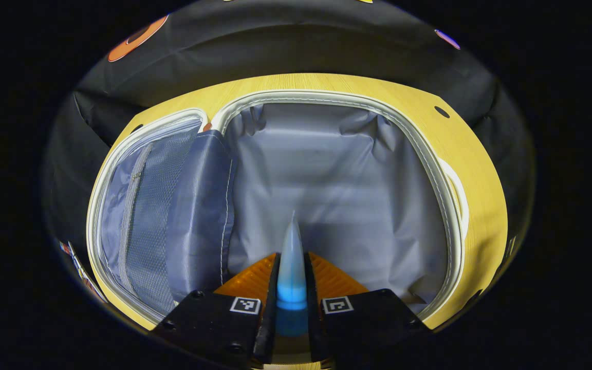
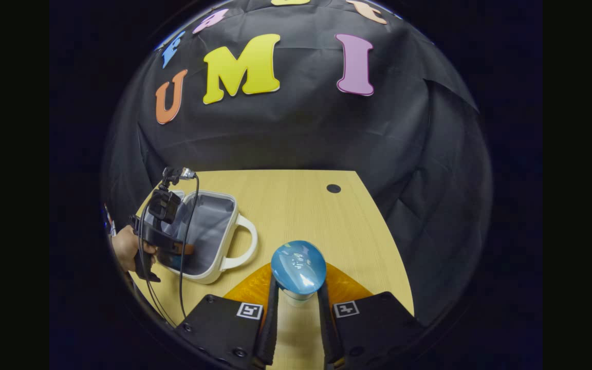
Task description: First open the suitcase, pack the skin care products into it, and then close the suitcase.
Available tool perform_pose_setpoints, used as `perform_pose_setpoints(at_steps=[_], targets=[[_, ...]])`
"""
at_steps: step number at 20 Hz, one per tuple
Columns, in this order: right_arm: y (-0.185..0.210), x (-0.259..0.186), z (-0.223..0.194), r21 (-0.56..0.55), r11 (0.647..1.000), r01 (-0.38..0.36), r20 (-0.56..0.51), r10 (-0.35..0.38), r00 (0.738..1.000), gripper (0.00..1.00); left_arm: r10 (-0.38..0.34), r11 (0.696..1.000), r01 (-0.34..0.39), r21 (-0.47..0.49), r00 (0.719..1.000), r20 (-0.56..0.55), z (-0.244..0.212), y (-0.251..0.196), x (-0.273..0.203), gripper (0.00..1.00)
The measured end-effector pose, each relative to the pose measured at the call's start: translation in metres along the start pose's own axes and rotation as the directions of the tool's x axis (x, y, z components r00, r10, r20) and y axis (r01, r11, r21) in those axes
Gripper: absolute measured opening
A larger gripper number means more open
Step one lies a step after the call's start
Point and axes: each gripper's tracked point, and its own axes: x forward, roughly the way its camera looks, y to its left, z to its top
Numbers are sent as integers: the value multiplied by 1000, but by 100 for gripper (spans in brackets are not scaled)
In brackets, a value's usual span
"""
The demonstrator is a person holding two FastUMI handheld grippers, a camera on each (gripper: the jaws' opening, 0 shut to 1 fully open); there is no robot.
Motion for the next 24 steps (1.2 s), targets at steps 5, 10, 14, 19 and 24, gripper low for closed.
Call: perform_pose_setpoints(at_steps=[5,10,14,19,24], targets=[[-5,4,-5,7,1000,-3,-18,3,1000,33,18,1000,-18,4,1000,-1,1,0,1,33],[8,6,3,-6,1000,-26,-15,26,1000,33,50,999,-50,3,999,0,0,6,-2,68],[42,10,16,-37,997,-73,-5,73,997,33,25,999,-27,22,995,98,16,-2,-35,89],[104,14,30,-84,986,-147,3,148,989,33,28,999,-35,18,949,313,39,21,-103,93],[174,23,30,-85,973,-213,-20,212,977,33,46,999,-51,-3,868,495,45,60,-173,94]])
